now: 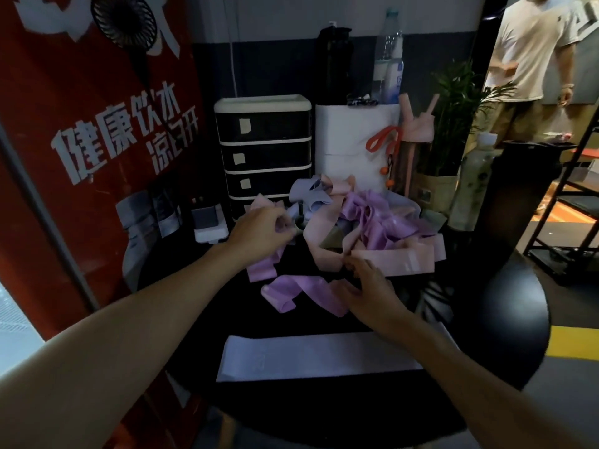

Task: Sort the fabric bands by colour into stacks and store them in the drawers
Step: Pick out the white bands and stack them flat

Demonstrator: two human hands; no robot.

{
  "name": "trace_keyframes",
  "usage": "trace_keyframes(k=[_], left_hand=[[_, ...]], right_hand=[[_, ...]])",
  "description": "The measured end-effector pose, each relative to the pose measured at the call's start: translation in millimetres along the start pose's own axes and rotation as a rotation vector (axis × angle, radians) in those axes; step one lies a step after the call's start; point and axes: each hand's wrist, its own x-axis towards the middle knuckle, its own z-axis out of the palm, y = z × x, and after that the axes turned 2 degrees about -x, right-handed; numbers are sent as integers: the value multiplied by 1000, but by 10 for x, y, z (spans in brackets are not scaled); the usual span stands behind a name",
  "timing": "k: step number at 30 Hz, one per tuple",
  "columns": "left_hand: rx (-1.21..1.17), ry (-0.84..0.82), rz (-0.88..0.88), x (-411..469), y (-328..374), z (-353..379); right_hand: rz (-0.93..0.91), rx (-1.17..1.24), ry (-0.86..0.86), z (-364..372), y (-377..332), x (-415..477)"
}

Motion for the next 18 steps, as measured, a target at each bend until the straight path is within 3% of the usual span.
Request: trace_keyframes(k=[7,13,18], left_hand=[[25,120,-12,795,250,274],[204,69,-5,1071,266,396],[19,291,-7,1081,342,329]], right_hand=[[5,61,53,42,70,56],[7,34,55,58,103,79],[21,74,40,36,83,65]])
